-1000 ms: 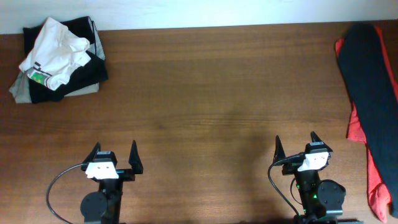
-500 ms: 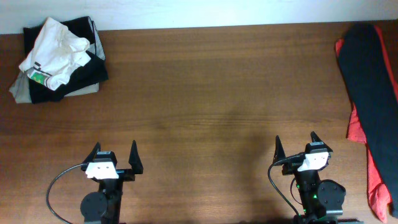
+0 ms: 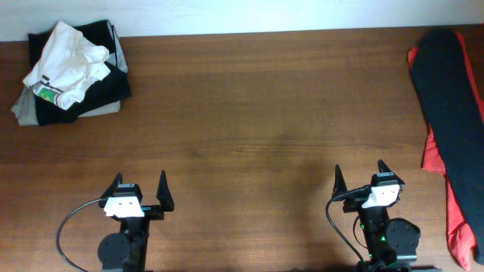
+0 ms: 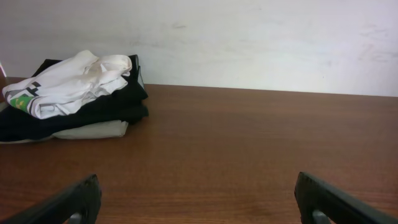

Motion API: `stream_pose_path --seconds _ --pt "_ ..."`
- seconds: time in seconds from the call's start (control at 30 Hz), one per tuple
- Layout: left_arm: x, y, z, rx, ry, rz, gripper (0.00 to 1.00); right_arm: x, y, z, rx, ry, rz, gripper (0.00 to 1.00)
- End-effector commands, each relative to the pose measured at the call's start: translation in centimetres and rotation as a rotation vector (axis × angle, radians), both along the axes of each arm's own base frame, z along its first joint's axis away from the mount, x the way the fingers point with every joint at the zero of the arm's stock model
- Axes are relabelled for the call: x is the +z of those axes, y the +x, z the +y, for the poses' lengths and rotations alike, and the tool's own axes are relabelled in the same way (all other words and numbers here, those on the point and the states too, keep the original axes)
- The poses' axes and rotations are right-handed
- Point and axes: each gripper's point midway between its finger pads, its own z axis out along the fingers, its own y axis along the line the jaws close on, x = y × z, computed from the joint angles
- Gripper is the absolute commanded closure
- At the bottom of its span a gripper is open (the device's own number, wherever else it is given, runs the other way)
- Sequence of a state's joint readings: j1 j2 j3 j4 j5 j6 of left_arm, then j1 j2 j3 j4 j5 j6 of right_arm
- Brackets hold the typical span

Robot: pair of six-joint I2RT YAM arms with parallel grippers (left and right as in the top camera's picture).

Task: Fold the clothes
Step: 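Move the right gripper toward the dark garment pile at right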

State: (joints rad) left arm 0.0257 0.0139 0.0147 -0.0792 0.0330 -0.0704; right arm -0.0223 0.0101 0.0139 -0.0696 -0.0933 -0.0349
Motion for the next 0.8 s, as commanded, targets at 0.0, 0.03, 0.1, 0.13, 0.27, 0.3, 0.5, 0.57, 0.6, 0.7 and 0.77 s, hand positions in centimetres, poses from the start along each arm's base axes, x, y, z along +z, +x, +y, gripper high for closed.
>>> stream_pose_path --seconds 0.0,0.03,0.1,0.13,0.27,0.3,0.5,0.57,0.6,0.7,0.77 --pt "-0.3 0.0 0.2 0.01 0.019 0.005 0.01 0.0 0.0 0.1 0.004 -0.006 -0.009 0.02" --pt "-0.3 0.0 0.2 0.011 0.019 0.005 0.01 0.5 0.0 0.5 0.028 -0.004 -0.029 0.01" --pt "-0.3 0.0 0.2 0.011 0.019 0.005 0.01 1.5 -0.5 3.5 0.198 0.071 -0.057 0.01" --pt "-0.3 0.0 0.2 0.011 0.019 0.005 0.01 1.1 -0.9 4.6 0.268 0.099 -0.035 0.01" --pt "-0.3 0.0 0.2 0.01 0.019 0.005 0.01 2.8 -2.3 7.6 0.462 0.13 -0.084 0.01" --pt "-0.3 0.0 0.2 0.011 0.019 0.005 0.01 3.9 -2.8 8.2 0.509 0.127 -0.128 0.01" --pt "-0.3 0.0 0.2 0.011 0.019 0.005 0.01 9.7 -3.3 6.7 0.42 0.076 -0.388 0.01" --pt "-0.3 0.0 0.2 0.01 0.019 0.005 0.01 11.8 -3.0 4.6 0.291 0.091 -0.443 0.01" --pt "-0.3 0.0 0.2 0.01 0.019 0.005 0.01 12.7 -2.7 3.2 0.21 0.103 -0.458 0.01" --pt "-0.3 0.0 0.2 0.011 0.019 0.005 0.01 15.6 -1.8 0.3 0.021 0.036 -0.471 0.01" --pt "-0.3 0.0 0.2 0.011 0.019 0.005 0.01 17.3 -0.6 -0.7 -0.049 -0.018 -0.443 0.01"
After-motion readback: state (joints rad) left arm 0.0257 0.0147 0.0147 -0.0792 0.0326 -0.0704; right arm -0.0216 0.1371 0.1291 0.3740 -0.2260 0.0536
